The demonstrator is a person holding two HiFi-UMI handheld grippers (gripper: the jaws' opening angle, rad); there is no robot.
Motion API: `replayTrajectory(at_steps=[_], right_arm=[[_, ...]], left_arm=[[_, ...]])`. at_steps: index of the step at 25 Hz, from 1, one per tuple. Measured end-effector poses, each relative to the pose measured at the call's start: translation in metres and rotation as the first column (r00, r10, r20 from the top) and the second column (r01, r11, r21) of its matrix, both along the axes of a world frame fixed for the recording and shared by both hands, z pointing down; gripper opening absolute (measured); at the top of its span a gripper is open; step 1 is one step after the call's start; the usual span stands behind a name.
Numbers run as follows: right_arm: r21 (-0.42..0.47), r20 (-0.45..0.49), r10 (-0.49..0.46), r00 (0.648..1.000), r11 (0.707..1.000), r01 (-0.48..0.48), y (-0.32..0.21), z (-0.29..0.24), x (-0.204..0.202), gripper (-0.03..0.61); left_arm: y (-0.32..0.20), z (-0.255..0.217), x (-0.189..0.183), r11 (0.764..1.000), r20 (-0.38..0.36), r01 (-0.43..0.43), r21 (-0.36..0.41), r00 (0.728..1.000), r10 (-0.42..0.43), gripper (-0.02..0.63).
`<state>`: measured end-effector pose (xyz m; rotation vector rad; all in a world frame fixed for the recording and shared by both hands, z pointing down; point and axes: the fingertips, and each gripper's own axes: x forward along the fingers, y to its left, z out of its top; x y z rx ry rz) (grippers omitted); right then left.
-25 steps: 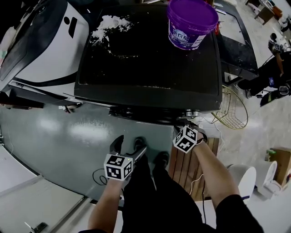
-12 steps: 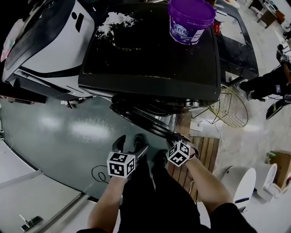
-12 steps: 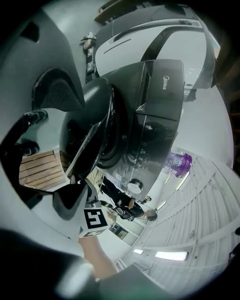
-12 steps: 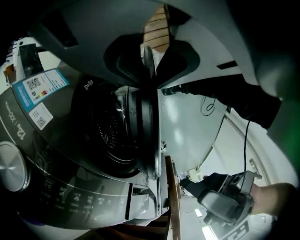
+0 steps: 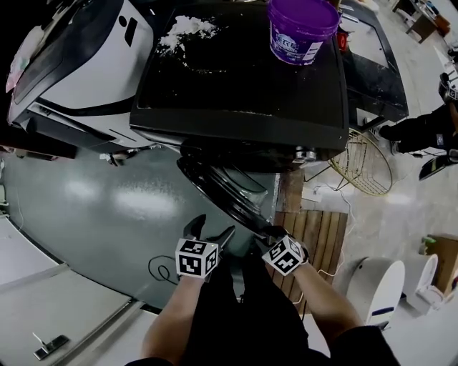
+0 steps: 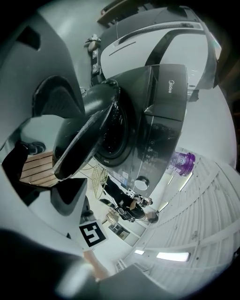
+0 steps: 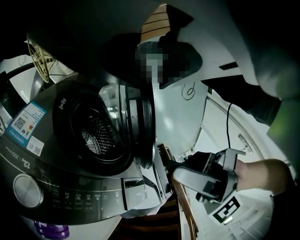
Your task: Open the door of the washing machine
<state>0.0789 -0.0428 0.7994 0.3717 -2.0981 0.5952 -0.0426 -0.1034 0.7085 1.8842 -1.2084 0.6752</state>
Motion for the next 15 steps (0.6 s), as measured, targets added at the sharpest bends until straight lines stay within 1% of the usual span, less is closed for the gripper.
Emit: replayTrajectory(at_steps=[4, 6, 10, 12, 15], right_arm=[[-0.021, 0.021, 0.016, 1.000, 1.000, -0.015, 0.018, -0.012, 0.002, 0.133], [-0.014, 0.021, 0.043, 0.999, 0.999, -0.042, 0.017, -0.021, 0.002, 0.132], [0.018, 0.047, 0.126, 0.991, 0.992, -0.127, 0.009, -0.039, -0.003, 0.127], [0.019, 0.057, 0.153, 0.987, 0.988, -0.154, 0.008, -0.046, -0.009, 0.124], [0.009, 0.064, 0.169, 0.983, 0.985, -0.170, 0.011, -0.053, -0.023, 0.123]], left_arm=[[0.009, 0.005, -0.011, 1.000, -0.009, 0.001, -0.014, 1.000, -0.001, 0.407], [0.010, 0.007, -0.015, 1.000, -0.012, -0.010, -0.016, 1.000, 0.010, 0.379], [0.016, 0.012, -0.021, 0.998, -0.007, -0.053, -0.015, 0.999, 0.053, 0.321], [0.022, 0.015, -0.030, 0.999, -0.001, -0.051, -0.019, 0.999, 0.051, 0.298], [0.035, 0.020, -0.049, 0.998, 0.021, -0.047, -0.038, 0.999, 0.048, 0.257]])
